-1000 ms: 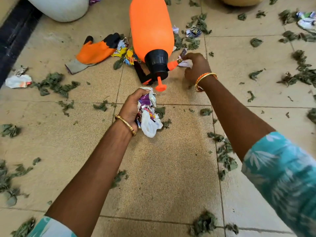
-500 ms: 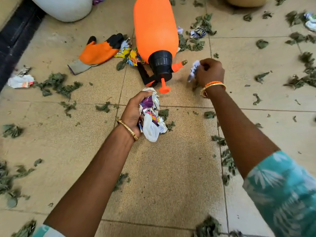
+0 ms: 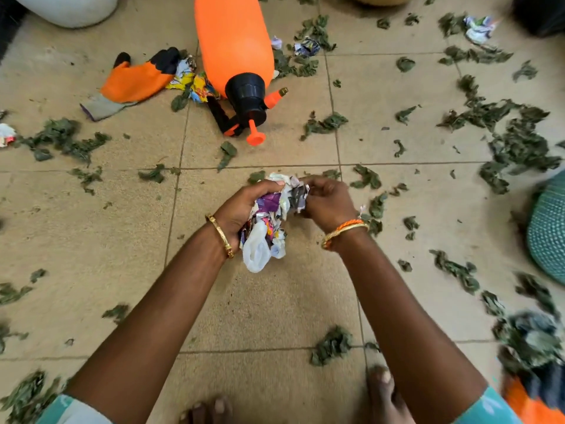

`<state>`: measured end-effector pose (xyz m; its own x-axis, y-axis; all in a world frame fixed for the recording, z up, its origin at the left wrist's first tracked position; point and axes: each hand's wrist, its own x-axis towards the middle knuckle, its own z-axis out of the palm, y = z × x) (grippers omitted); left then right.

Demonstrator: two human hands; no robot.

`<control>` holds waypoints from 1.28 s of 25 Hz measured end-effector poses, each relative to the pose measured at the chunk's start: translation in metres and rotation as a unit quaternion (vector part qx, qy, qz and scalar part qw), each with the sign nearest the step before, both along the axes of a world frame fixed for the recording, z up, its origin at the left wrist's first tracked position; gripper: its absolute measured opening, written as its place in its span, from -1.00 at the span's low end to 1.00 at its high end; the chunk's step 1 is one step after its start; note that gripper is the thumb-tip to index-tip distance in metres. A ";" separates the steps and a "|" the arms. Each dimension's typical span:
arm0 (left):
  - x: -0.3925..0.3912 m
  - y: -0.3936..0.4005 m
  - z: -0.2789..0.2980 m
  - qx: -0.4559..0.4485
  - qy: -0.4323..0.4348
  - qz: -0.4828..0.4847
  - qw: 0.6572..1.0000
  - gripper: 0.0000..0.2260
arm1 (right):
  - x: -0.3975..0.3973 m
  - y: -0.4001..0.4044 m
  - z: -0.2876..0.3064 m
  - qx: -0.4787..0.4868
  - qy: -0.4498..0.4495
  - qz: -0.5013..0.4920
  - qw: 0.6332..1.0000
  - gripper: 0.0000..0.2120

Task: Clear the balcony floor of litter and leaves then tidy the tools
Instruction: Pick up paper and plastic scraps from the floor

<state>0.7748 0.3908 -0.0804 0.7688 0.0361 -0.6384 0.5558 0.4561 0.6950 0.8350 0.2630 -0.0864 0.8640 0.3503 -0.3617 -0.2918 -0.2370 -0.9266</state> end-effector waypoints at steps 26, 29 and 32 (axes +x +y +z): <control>-0.021 -0.006 0.000 0.060 0.019 0.043 0.997 -0.86 | 0.018 -0.101 -0.039 -0.321 -0.240 -0.047 0.915 -0.87; -0.022 -0.005 -0.002 0.056 0.020 0.043 0.997 -0.86 | 0.024 -0.102 -0.023 -0.182 -0.171 -0.129 0.960 -0.92; -0.022 -0.007 -0.001 0.042 0.016 0.038 0.998 -0.87 | 0.026 -0.100 -0.002 0.034 -0.026 -0.175 0.984 -0.89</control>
<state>0.7531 0.3839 -0.0816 0.7415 0.1479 -0.6545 0.5439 0.4388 0.7153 0.8611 0.1628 -0.0884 0.9529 0.0500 -0.2991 -0.2955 -0.0671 -0.9530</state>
